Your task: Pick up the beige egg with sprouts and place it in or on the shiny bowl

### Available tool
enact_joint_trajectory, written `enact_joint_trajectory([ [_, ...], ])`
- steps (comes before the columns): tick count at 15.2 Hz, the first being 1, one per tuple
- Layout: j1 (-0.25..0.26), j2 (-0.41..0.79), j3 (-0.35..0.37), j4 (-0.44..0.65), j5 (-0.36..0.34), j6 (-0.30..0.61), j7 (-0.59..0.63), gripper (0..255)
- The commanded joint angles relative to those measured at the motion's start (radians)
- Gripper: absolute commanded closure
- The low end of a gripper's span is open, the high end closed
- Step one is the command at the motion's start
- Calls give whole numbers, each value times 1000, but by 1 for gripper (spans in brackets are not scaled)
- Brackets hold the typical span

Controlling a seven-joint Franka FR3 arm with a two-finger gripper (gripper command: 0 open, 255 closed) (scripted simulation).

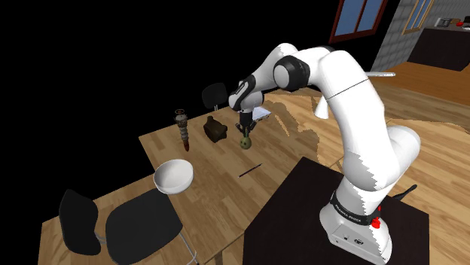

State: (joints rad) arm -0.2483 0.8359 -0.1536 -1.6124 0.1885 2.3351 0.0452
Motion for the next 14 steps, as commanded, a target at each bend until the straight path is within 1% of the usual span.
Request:
enact_joint_trajectory([
  [1,2,-19,-3,-4,-3,-15,2,255],
  [14,15,-146,-21,-30,-23,-116,14,255],
])
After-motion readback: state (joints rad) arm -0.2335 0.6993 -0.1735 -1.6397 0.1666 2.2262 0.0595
